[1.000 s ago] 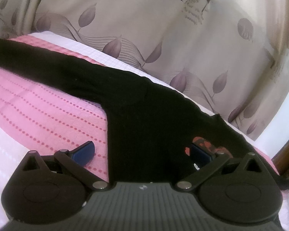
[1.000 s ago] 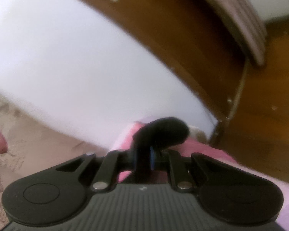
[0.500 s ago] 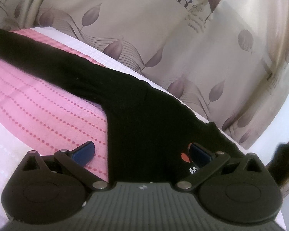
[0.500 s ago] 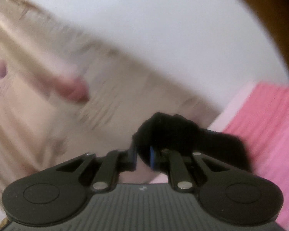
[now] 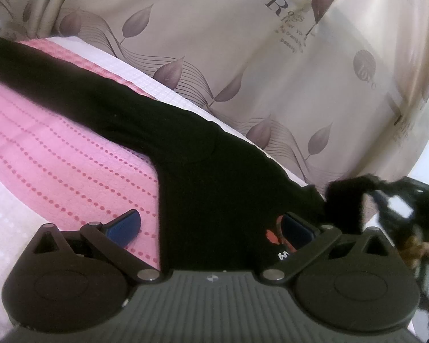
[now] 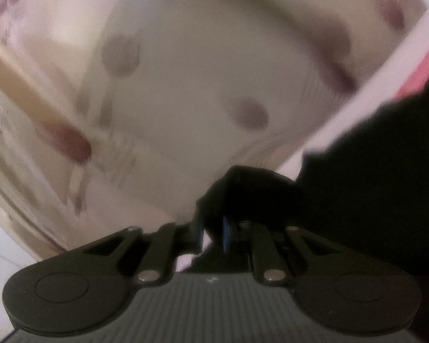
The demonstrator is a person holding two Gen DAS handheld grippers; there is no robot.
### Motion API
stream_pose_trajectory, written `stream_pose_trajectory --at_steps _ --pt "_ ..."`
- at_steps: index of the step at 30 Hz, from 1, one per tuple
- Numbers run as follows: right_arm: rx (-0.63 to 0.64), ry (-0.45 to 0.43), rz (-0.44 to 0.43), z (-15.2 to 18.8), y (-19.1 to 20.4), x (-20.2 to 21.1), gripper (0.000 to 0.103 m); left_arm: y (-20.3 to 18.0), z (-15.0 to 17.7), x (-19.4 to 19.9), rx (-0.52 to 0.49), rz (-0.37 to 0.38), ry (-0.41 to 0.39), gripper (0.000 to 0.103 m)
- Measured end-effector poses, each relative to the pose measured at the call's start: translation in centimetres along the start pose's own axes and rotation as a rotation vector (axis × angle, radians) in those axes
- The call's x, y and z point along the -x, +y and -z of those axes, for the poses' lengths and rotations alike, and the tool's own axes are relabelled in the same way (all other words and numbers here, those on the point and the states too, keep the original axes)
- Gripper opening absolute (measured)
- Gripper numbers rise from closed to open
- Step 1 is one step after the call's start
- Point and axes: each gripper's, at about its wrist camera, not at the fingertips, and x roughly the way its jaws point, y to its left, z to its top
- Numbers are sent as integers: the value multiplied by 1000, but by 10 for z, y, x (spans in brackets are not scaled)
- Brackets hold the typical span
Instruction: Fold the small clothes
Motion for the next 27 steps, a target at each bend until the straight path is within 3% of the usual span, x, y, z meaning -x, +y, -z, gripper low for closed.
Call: stream_pose_trajectory --at_steps 11,18,27 --pt "81 134 25 60 14 -54 12 -1 0 -1 9 2 -3 103" --pt "192 179 59 73 21 -74 13 -1 0 -1 10 2 -3 103" --pt "242 224 54 82 28 -92 14 -1 0 -1 10 2 -3 103"
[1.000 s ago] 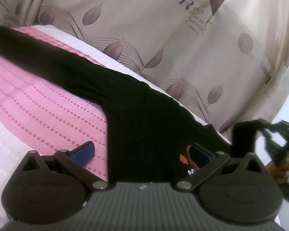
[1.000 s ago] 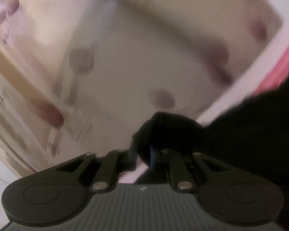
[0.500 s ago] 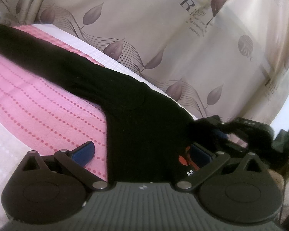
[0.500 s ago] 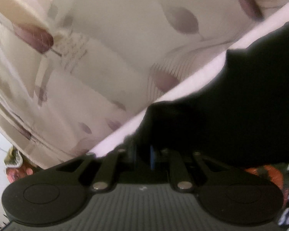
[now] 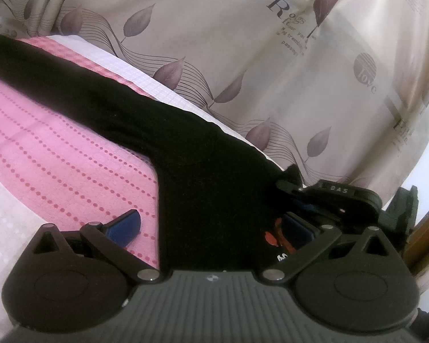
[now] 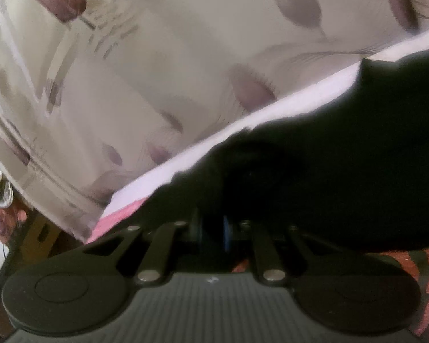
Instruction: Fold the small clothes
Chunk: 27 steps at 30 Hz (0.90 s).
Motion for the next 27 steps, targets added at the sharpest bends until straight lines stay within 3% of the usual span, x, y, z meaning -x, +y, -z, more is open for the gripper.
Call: stream_pose_trajectory --at_steps 11,14,18,20,23,27 --pt "144 91 -8 6 24 -20 19 0 0 0 1 1 0 103" --pt "189 117 -44 8 29 -23 31 0 0 0 1 1 0 103" --pt "296 136 -115 15 42 -21 64 0 0 0 0 1 0 103" --pt "338 136 -141 19 49 -17 67 0 0 0 1 1 0 103" --pt "276 147 -227 23 47 -7 67 0 0 0 1 2 0 103" --pt "175 35 -206 16 35 15 67 0 0 -1 3 1 -1 103"
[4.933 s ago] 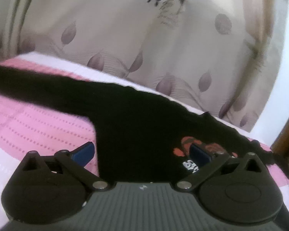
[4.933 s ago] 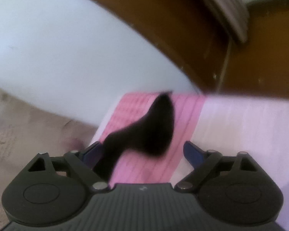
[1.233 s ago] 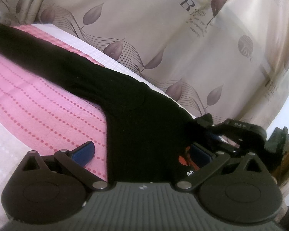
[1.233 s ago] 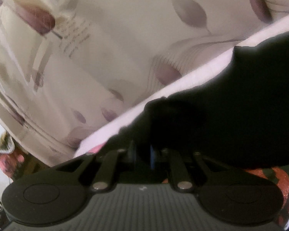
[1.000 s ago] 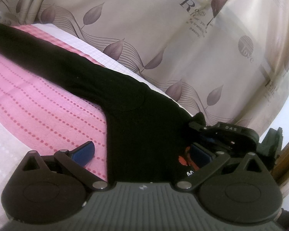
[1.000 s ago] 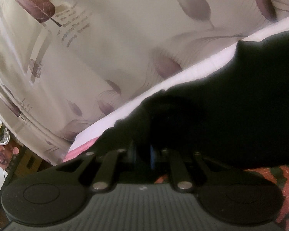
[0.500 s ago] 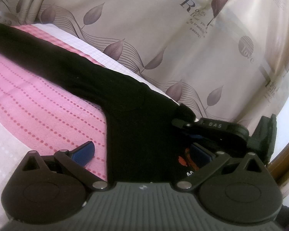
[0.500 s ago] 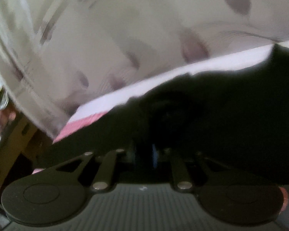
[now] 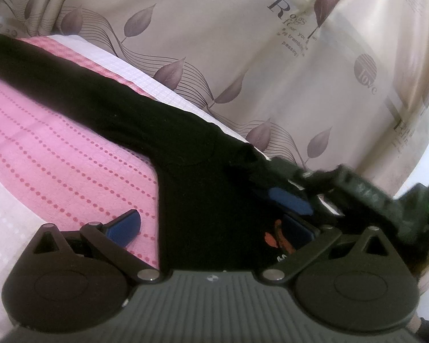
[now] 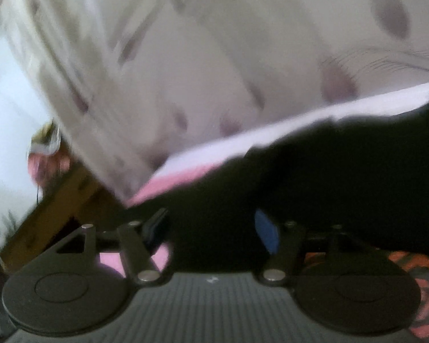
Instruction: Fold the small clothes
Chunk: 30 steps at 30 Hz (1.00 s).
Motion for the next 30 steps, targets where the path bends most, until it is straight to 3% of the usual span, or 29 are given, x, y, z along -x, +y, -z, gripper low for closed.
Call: stream_pose_trajectory --at_steps 2,5,8,10,13,17,20,22,28,30 --pt "-26 -54 74 -8 -4 8 67 0 0 0 1 1 0 103" --pt "-6 -43 180 -17 -4 3 67 1 -1 -1 11 6 -2 103" --pt "13 132 177 -13 -7 -25 66 3 -1 0 22 12 -6 103" --pt "43 112 184 -9 1 -23 67 6 -2 0 34 21 -11 103" --pt "-25 67 106 -8 12 2 67 15 -5 5 84 32 -42 103" --pt "127 58 165 11 38 45 76 40 -18 22 187 15 -88 103" --pt "275 73 291 30 46 71 78 71 -42 34 232 -52 -84 103" --pt "287 86 345 42 43 81 78 95 -63 41 258 -105 -78 100" --pt "247 104 355 67 27 90 78 171 -132 90 332 -224 -181 97" --pt "235 89 344 66 26 93 81 200 -157 102 360 -260 -180 97"
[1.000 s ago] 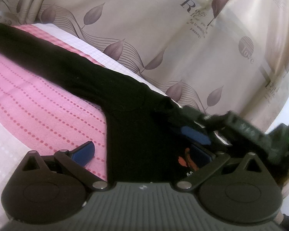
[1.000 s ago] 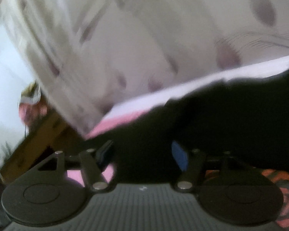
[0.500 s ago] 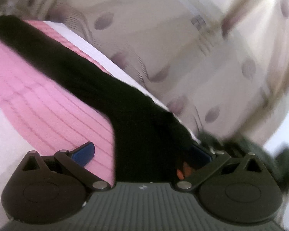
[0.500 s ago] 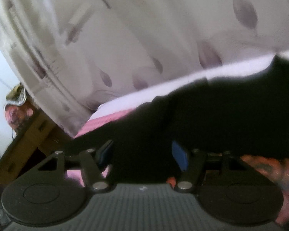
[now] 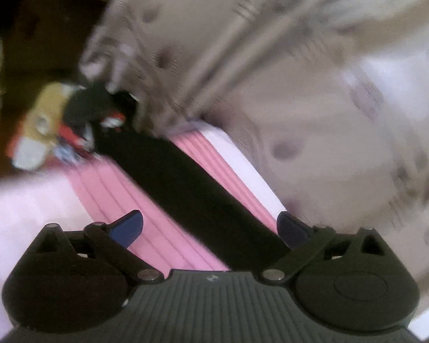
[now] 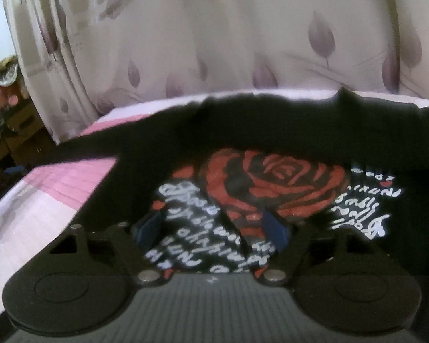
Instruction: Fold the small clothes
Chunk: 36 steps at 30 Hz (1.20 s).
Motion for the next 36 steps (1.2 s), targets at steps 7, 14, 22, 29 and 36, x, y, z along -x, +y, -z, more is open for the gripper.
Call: stream_pose_trajectory --at_steps 7,14,22,29,36 --pt "35 1 21 7 5 0 83 86 -68 -44 270 -54 153 96" --pt "39 5 28 7 6 -1 83 105 -73 -77 344 24 202 74" --pt "33 1 27 7 6 -1 83 65 -87 -63 194 48 62 5" --pt "-124 -98 -8 8 -19 13 83 -85 -67 -10 -39 250 24 5" --pt "-336 -216 -13 16 -44 53 84 -260 12 14 -197 474 108 5"
